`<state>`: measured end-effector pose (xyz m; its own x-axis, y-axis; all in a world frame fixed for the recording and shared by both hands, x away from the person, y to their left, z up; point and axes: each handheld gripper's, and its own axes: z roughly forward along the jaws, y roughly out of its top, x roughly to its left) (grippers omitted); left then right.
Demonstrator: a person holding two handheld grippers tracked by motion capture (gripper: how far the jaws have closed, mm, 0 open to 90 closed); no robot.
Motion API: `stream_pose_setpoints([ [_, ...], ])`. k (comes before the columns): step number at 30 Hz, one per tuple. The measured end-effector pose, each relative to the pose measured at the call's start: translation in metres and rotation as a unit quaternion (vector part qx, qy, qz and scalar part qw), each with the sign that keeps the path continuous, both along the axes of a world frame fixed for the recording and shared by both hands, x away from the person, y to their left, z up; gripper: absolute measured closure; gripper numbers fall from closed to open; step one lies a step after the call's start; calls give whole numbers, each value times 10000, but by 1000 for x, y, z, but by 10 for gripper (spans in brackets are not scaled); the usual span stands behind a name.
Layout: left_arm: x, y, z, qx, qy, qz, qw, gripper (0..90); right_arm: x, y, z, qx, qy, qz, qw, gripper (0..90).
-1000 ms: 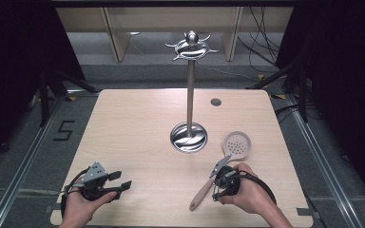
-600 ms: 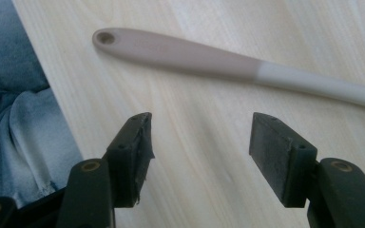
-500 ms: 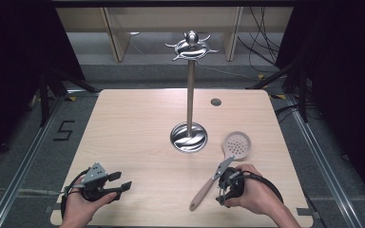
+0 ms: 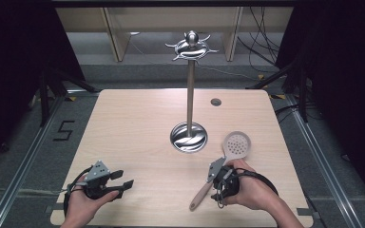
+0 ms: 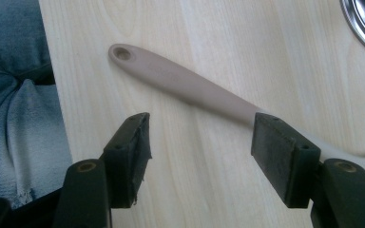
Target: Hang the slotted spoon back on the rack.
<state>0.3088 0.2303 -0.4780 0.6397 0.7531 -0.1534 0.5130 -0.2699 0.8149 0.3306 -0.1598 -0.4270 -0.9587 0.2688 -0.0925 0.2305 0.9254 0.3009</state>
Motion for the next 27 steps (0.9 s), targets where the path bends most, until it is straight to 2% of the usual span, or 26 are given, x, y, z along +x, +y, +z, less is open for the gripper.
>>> stream_pose_setpoints([
  [1,1,1,1,87,-60,-69,9999,402,0,1,0,-19,42,-24,10000,384],
  [2,0,0,0,80,-49,-68,9999,401,-1,1,1,-44,113,-136,9998,387],
  [3,0,-1,0,31,-60,-70,10000,401,2,2,-1,48,62,64,9999,387],
  [4,0,0,0,72,-47,-112,9999,401,1,3,0,-25,112,-105,9999,387],
  [6,-2,0,1,74,-69,-103,9999,401,3,5,-1,4,46,114,9999,385],
  [7,-3,1,2,117,-72,-94,9999,400,4,8,-1,-62,55,206,9998,383],
  [8,-3,2,2,69,-85,-137,9998,400,4,8,-1,-62,55,206,9998,383],
  [9,-4,2,1,12,-98,-96,9999,400,7,9,-2,7,31,414,9991,379],
  [10,-4,3,2,70,-95,-85,9999,400,6,10,-2,-56,119,299,9995,373],
  [11,-2,2,2,42,-86,-139,9999,399,10,13,-6,-57,201,519,9984,358],
  [12,-2,2,2,42,-86,-139,9999,399,10,13,-6,-57,201,519,9984,358],
  [13,-2,1,2,46,-75,-126,9999,399,6,14,-4,-210,280,248,9991,357],
  [14,-2,0,2,50,-106,-116,9999,399,8,18,-4,-172,250,576,9979,347],
  [16,0,-1,1,29,-69,-163,9998,398,7,19,-4,-113,283,557,9980,342],
  [17,0,-2,1,34,-64,-133,9999,399,9,20,-3,-85,342,657,9972,338],
  [18,0,-2,1,11,-38,-135,9999,398,10,22,-4,-76,247,718,9971,333],
  [19,1,-2,0,21,-20,-165,9999,398,10,23,-5,-83,278,691,9972,330],
  [20,2,-2,-1,64,-50,-170,9998,398,10,25,-7,-110,312,752,9966,329],
  [23,0,-2,0,6,-19,-152,9999,397,10,30,-11,-259,377,872,9951,322],
  [25,0,-2,0,-2,-37,-153,9999,396,15,33,-15,-179,416,1191,9919,322],
  [26,0,-1,0,61,-15,-139,9999,396,14,37,-17,-223,371,1193,9919,321],
  [27,0,-1,-1,22,-29,-158,9999,397,16,39,-19,-291,343,1297,9905,318],
])
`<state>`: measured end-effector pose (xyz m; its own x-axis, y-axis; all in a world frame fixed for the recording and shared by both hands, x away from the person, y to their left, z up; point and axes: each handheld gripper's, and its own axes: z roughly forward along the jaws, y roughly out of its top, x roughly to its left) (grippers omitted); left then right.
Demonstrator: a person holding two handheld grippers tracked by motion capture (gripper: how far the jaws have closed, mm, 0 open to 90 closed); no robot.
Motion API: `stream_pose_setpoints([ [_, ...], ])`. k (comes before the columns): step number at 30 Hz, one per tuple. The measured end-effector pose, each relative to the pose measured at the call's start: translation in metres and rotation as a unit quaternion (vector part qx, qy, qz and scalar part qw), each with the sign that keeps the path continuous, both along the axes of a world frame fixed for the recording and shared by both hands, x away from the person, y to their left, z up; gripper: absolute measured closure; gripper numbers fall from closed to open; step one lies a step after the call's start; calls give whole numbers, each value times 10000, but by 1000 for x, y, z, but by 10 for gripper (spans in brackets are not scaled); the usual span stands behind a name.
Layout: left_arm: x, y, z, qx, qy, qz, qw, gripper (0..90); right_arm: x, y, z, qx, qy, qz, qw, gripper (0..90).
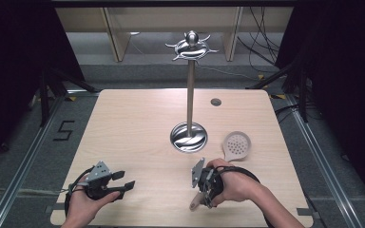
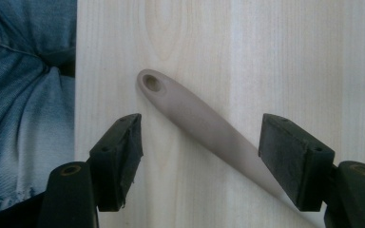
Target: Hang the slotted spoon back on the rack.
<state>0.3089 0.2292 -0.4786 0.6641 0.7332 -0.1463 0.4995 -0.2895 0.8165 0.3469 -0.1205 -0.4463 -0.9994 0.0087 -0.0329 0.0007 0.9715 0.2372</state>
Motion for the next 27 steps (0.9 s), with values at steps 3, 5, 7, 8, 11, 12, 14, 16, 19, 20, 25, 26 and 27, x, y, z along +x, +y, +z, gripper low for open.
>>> stream_pose_setpoints([
  [3,0,0,1,6,3,19,10000,396,3,2,-3,69,-33,204,9998,318],
  [5,0,-1,0,-5,-9,0,10000,396,2,4,-5,-27,-62,218,9997,318],
  [7,1,-2,0,-34,-19,23,10000,397,6,6,-8,-35,-103,520,9986,317],
  [8,1,-3,-1,-51,-13,37,10000,397,3,6,-8,-131,-81,323,9994,317],
  [11,1,-1,0,-4,-39,-40,10000,396,5,8,-11,-175,-123,608,9979,317],
  [12,0,-1,1,-12,0,8,10000,397,5,10,-12,-152,-155,697,9973,317],
  [14,0,0,0,-32,-17,12,10000,396,2,11,-14,-359,-128,489,9981,320],
  [16,0,0,0,-25,-19,12,10000,396,0,11,-14,-450,-135,385,9982,320],
  [19,0,0,1,-32,-27,18,10000,397,-2,12,-18,-437,-18,268,9987,320],
  [20,-1,-1,1,-5,-39,37,10000,397,-1,13,-19,-405,-80,399,9984,320],
  [25,0,0,0,-35,-19,23,10000,396,-2,14,-24,-409,158,261,9987,319],
  [26,1,0,0,-39,-11,20,10000,396,-2,14,-24,-409,158,261,9987,319],
  [27,1,0,0,-36,-3,20,10000,396,-1,14,-25,-393,132,296,9987,319],
])
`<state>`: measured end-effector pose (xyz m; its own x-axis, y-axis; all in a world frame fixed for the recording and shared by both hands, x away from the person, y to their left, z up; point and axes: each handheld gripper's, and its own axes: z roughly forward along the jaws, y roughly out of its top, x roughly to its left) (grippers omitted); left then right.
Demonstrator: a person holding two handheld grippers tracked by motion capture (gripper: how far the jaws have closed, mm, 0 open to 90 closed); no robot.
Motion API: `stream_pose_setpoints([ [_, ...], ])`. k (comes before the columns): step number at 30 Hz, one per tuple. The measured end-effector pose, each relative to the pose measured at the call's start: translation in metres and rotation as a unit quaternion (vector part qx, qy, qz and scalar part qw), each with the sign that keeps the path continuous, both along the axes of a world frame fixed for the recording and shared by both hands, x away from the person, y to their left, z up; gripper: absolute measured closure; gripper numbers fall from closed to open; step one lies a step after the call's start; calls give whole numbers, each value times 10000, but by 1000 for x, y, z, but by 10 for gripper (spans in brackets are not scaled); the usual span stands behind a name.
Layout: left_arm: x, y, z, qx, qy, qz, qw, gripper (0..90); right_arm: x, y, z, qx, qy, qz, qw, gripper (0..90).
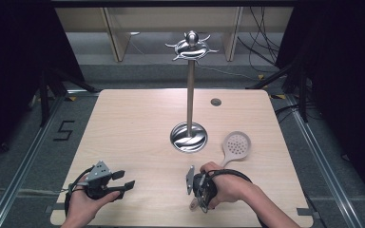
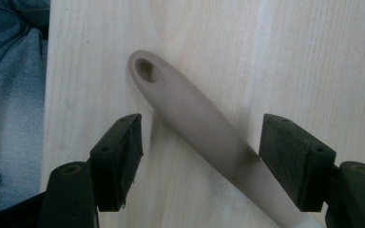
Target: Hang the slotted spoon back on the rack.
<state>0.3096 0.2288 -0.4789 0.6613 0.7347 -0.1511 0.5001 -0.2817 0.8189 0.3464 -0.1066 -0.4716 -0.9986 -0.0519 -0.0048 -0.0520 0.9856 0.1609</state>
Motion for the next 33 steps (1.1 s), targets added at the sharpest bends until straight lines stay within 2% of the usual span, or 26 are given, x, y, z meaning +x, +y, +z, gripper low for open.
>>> stream_pose_setpoints([
  [3,0,0,0,9,3,-19,10000,396,2,1,-2,-21,20,94,10000,322],
  [4,0,0,0,11,-1,-23,10000,395,1,3,-3,-156,22,30,9999,326],
  [5,0,0,0,63,-29,-54,10000,395,1,3,-3,-156,22,30,9999,326],
  [7,0,0,0,7,0,-35,10000,395,3,4,-4,-230,-40,228,9995,336],
  [11,0,0,0,10,4,-40,10000,395,3,6,-5,-319,-1,180,9993,367],
  [13,0,0,0,7,2,-36,10000,395,5,6,-7,-280,-17,290,9992,386],
  [14,0,1,1,29,12,-34,10000,395,5,7,-8,-296,-17,265,9992,393],
  [15,-1,0,0,-18,83,21,10000,395,4,7,-8,-343,45,88,9994,397],
  [18,-1,0,0,-49,80,31,10000,395,4,8,-8,-374,9,202,9991,400],
  [20,0,1,0,22,6,-37,10000,395,2,8,-8,-310,37,59,9995,405],
  [21,0,0,0,21,2,-39,10000,395,3,8,-9,-298,11,175,9994,409],
  [23,0,0,0,16,-3,-37,10000,395,2,9,-7,-422,-3,147,9990,419],
  [24,0,1,0,18,-7,-36,10000,395,3,9,-8,-419,-52,290,9987,424],
  [26,0,1,0,23,-19,-35,10000,395,1,11,-7,-484,-82,298,9984,440],
  [27,0,1,0,25,-16,-33,10000,396,1,11,-7,-445,-113,366,9983,451],
  [28,0,1,0,25,-20,-34,10000,395,4,12,-8,-399,-204,591,9972,460],
  [29,0,1,0,18,-25,-24,10000,396,1,12,-7,-395,-190,445,9980,471],
  [30,0,1,0,16,-35,-6,10000,396,2,13,-7,-406,-264,505,9976,482],
  [31,0,1,0,21,-29,-12,10000,396,1,14,-7,-405,-237,498,9977,494],
  [32,0,1,0,22,-31,-10,10000,396,-1,14,-7,-356,-240,420,9982,506],
  [33,0,1,0,17,-28,-4,10000,396,2,15,-7,-353,-329,642,9968,519],
])
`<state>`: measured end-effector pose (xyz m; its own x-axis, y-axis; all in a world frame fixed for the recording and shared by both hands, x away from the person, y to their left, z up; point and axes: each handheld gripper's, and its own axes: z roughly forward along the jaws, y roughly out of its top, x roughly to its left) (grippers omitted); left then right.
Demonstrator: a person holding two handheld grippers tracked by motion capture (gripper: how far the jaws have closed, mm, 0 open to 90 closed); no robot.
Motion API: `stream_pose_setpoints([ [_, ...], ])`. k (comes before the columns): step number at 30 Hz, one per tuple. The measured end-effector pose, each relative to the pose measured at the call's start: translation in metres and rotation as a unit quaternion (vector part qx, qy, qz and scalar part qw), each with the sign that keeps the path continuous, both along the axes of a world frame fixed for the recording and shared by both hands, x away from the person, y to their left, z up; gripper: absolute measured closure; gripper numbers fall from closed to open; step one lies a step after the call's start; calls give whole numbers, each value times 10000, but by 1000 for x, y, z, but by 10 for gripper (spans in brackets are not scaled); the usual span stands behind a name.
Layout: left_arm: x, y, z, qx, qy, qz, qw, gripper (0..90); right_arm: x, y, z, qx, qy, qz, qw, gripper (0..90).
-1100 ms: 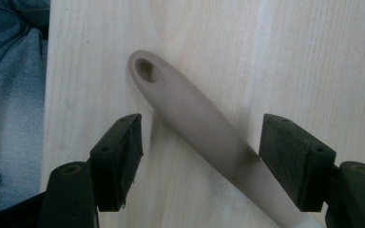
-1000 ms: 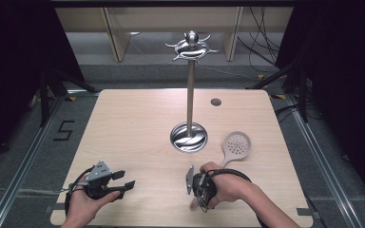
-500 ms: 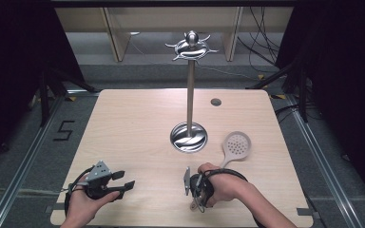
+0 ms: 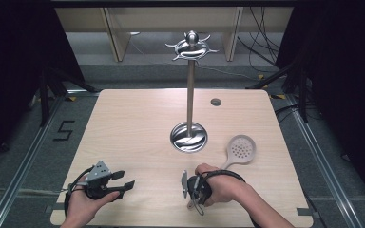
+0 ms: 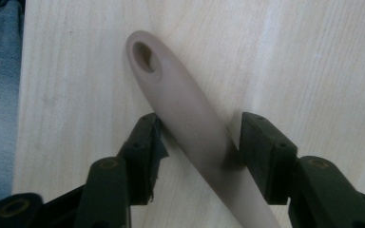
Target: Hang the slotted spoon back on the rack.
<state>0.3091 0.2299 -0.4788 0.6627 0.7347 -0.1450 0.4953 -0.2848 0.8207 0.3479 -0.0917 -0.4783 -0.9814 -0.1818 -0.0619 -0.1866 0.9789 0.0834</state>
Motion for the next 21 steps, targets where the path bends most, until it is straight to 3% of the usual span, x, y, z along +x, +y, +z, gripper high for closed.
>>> stream_pose_setpoints([
  [2,0,0,0,-5,1,-5,10000,396,-2,0,1,-35,1,-108,9999,545],
  [3,0,0,0,-4,-4,7,10000,396,-1,1,1,14,-36,-27,10000,558],
  [5,0,0,0,-7,19,-14,10000,396,-4,2,0,41,17,-265,9996,578],
  [7,0,0,0,7,18,-20,10000,396,-4,2,1,48,-45,-254,9997,599],
  [8,0,-1,0,-47,48,15,10000,396,-1,2,1,40,-177,-62,9998,610],
  [13,0,-1,-1,-75,75,37,9999,396,1,3,1,140,-442,155,9988,679],
  [14,1,0,0,8,27,-20,10000,396,0,3,1,182,-405,-97,9990,687],
  [16,1,0,-1,3,27,-19,10000,396,1,2,0,255,-401,-72,9988,687],
  [17,1,0,0,17,36,-13,10000,396,-2,1,-1,338,-343,-291,9984,687],
  [18,0,0,0,-12,40,-2,10000,396,0,0,0,363,-399,-109,9985,687],
  [20,1,0,0,19,43,-9,10000,396,0,-1,1,329,-426,-208,9983,687],
  [21,1,0,0,23,43,-6,10000,396,0,-1,1,436,-428,-213,9979,687],
])
